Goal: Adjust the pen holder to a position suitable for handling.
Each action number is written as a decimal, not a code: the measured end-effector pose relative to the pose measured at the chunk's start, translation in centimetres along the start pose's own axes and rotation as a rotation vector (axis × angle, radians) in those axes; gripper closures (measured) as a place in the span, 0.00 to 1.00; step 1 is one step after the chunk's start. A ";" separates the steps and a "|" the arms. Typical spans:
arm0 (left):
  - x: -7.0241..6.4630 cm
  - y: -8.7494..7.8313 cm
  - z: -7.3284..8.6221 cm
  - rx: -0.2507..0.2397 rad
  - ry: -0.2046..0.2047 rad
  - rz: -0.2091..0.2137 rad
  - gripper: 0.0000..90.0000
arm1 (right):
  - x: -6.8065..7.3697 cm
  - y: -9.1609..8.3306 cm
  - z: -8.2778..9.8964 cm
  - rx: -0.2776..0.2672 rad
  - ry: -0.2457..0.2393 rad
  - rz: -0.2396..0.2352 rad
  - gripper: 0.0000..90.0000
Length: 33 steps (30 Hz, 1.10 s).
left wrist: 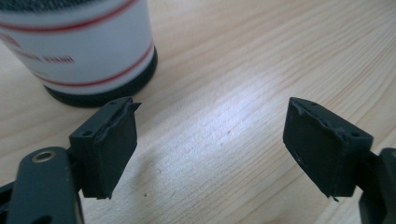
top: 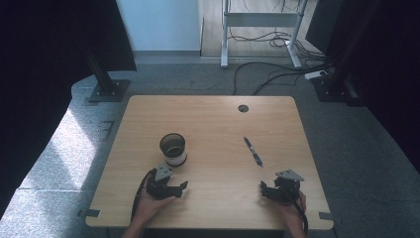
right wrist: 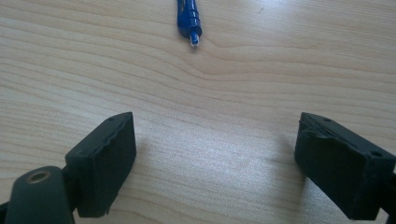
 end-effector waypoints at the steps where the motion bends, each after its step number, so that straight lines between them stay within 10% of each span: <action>1: 0.0 -0.3 -0.2 -0.013 -0.002 0.000 0.21 | 0.0 0.0 0.0 0.000 0.000 0.000 0.13; 10: 1.4 -2.4 -1.2 -0.080 -0.037 -0.020 0.21 | 0.0 0.0 0.0 0.000 0.000 0.000 0.13; 20: 5.9 -4.2 -0.7 -0.118 -0.146 -0.100 0.19 | 0.0 0.0 0.0 -0.001 0.002 0.002 0.14; 33: 6.1 -3.2 -1.6 -0.091 -0.154 -0.145 0.12 | 0.0 0.0 0.0 -0.002 -0.001 0.001 0.14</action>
Point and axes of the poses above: each handheld gripper's, and its own axes: y roughly forward along the jaws, z roughly out of its underside, x roughly to its left, the point moved 8 cm from there along y, roughly forward along the jaws
